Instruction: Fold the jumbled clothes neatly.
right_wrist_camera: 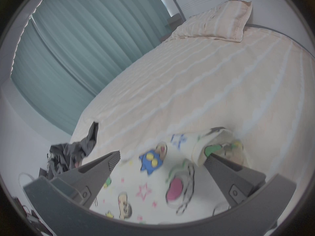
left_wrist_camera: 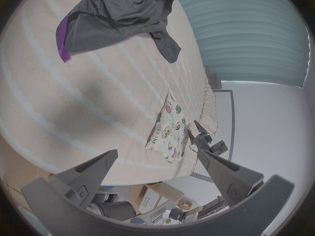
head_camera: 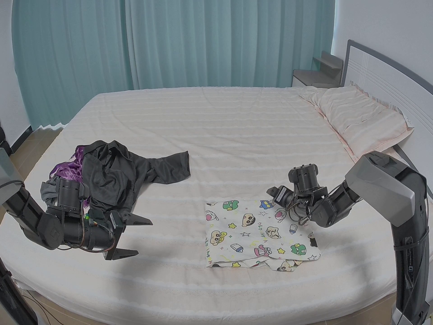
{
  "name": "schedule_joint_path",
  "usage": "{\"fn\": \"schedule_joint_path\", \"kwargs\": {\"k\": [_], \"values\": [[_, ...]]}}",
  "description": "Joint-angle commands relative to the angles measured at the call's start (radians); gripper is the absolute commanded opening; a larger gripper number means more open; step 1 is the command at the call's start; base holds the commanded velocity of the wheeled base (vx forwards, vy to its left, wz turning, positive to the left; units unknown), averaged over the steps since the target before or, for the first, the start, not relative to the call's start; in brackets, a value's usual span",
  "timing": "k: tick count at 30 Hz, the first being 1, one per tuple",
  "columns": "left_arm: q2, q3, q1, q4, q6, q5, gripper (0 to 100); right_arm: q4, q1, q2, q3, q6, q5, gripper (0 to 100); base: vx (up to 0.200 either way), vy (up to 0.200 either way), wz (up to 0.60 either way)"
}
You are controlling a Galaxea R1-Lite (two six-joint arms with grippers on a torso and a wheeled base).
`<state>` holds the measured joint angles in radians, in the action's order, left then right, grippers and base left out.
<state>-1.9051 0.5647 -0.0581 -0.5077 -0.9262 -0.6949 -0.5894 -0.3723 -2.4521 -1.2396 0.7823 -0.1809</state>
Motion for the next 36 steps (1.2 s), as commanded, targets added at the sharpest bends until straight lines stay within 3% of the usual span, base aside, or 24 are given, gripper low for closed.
{"fn": "schedule_joint_path", "kwargs": {"k": [1, 11, 14, 19, 23, 25, 31, 36], "values": [[-0.002, 0.0, 0.0, 0.0, 0.0, 0.002, 100, 0.006, 0.07, -0.074, -0.109, 0.003, -0.012, 100, 0.0, 0.0, 0.0], [-0.002, 0.0, 0.0, 0.0, 0.0, 0.002, 100, -0.001, 0.168, -0.073, -0.103, 0.028, -0.034, 100, 0.0, 0.0, 0.0], [-0.002, 0.0, 0.0, 0.0, 0.0, 0.002, 100, -0.001, 0.181, -0.013, -0.04, 0.057, -0.032, 100, 0.0, 0.0, 0.0], [-0.002, 0.001, 0.0, 0.0, -0.002, 0.003, 100, -0.017, 0.168, 0.156, 0.227, 0.052, -0.025, 100, 0.0, 0.0, 0.0], [-0.003, 0.001, -0.003, -0.011, -0.003, 0.025, 100, -0.099, 0.147, 0.211, 0.376, 0.048, -0.022, 100, 0.0, 0.0, 0.0], [-0.022, 0.001, -0.017, -0.028, -0.003, 0.038, 100, -0.208, 0.141, 0.209, 0.471, 0.006, -0.029, 100, 0.0, 0.0, 0.0], [-0.045, 0.0, -0.055, -0.051, -0.003, 0.11, 100, -0.415, 0.135, 0.171, 0.611, -0.034, -0.031, 100, 0.0, -0.2, 0.0], [-0.055, -0.002, -0.074, -0.065, -0.003, 0.147, 100, -0.451, 0.138, 0.163, 0.644, -0.034, -0.011, 100, 0.0, -0.2, 0.0]]}}
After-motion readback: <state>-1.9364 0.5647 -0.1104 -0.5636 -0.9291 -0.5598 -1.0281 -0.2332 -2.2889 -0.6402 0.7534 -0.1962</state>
